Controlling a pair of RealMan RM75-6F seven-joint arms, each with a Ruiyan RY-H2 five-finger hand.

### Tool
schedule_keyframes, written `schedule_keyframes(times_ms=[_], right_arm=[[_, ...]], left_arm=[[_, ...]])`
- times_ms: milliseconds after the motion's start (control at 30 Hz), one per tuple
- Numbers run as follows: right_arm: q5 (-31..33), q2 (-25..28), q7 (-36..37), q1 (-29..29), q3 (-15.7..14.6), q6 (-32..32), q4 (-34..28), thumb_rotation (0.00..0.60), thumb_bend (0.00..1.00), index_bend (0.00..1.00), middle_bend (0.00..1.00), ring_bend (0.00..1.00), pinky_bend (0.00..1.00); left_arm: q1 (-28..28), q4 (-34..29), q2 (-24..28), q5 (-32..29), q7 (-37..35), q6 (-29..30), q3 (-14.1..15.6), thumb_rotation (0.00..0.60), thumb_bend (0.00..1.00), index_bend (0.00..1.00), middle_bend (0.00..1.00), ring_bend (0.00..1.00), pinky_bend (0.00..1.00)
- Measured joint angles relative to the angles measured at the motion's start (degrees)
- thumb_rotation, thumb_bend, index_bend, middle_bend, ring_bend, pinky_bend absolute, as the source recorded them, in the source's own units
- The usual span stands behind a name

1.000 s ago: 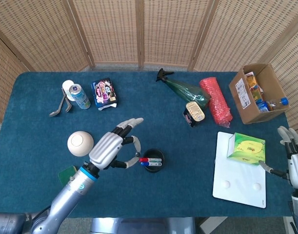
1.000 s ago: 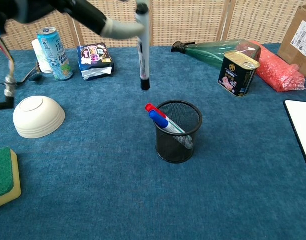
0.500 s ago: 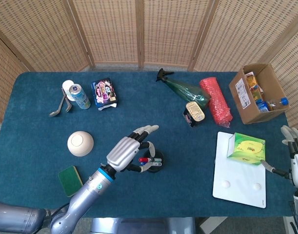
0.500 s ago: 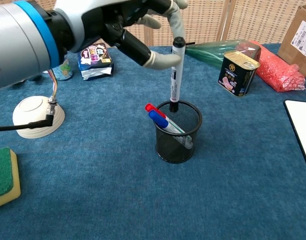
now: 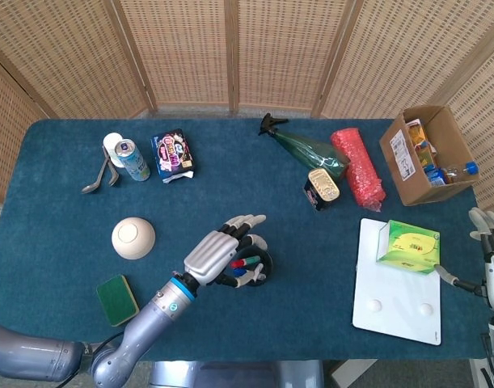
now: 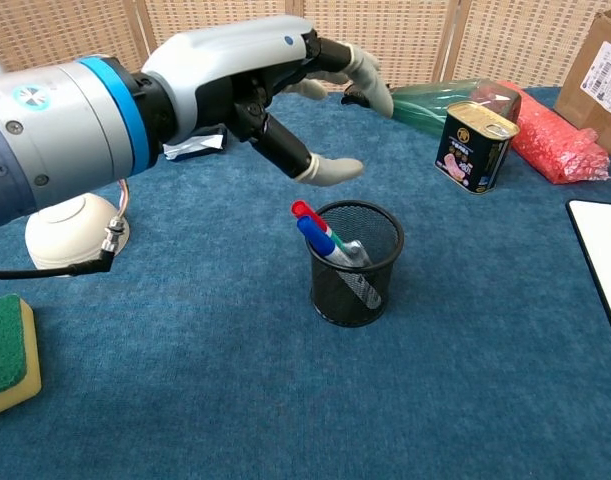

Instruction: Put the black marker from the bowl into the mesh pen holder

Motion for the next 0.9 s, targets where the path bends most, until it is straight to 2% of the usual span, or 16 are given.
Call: schedule_keyframes(times_ms=[100,267,467,600,700,900], right_arm=[[-0.09,0.01,-0.04,-0.04,0.07,0.07,-0.1,0.6,0.0,0.0,0.01,0.0,0.34],[-0.68,0.07,-0.49,-0.06,-0.05,0.31,-0.49,0.6,0.0,0.0,0.01,0.0,0.34],[-1.51,0.41,-1.42,-0.1,-0.36,0.71,-1.66,0.6,0.0,0.0,0.01,0.0,0.34],[-2.05,0.65,-2.7,-0.09,-0.66,0.74,-2.67,0.6,0.0,0.0,0.01,0.0,0.34],[-2.29,0.91,-3.88,-0.06,-0.94,0.41,-3.56,0.6,0.0,0.0,0.0,0.0,0.34],[-2.24,2.13,-7.18,-0.23,-1.45,-0.69,-5.69,0.6,0.0,0.0,0.0,0.0,0.34]], left_arm=[[0.42,0.15,0.53,0.93,-0.75,0.21,0.22,0.6,0.34,0.15,0.0,0.0,0.02],[1.84,-0.9,2.94,4.23,-1.39,1.72,0.97,0.6,0.34,0.14,0.0,0.0,0.01],[5.95,-3.55,10.28,11.38,-0.86,6.03,3.99,0.6,0.34,0.14,0.0,0.0,0.0],[10.55,-4.42,17.16,14.67,-0.3,10.58,7.02,0.6,0.34,0.18,0.0,0.0,0.0],[15.04,-2.67,21.74,18.48,-1.77,15.81,9.16,0.6,0.34,0.2,0.0,0.0,0.01],[24.52,5.06,26.88,22.45,-8.69,23.7,13.94,0.6,0.34,0.21,0.0,0.0,0.0]])
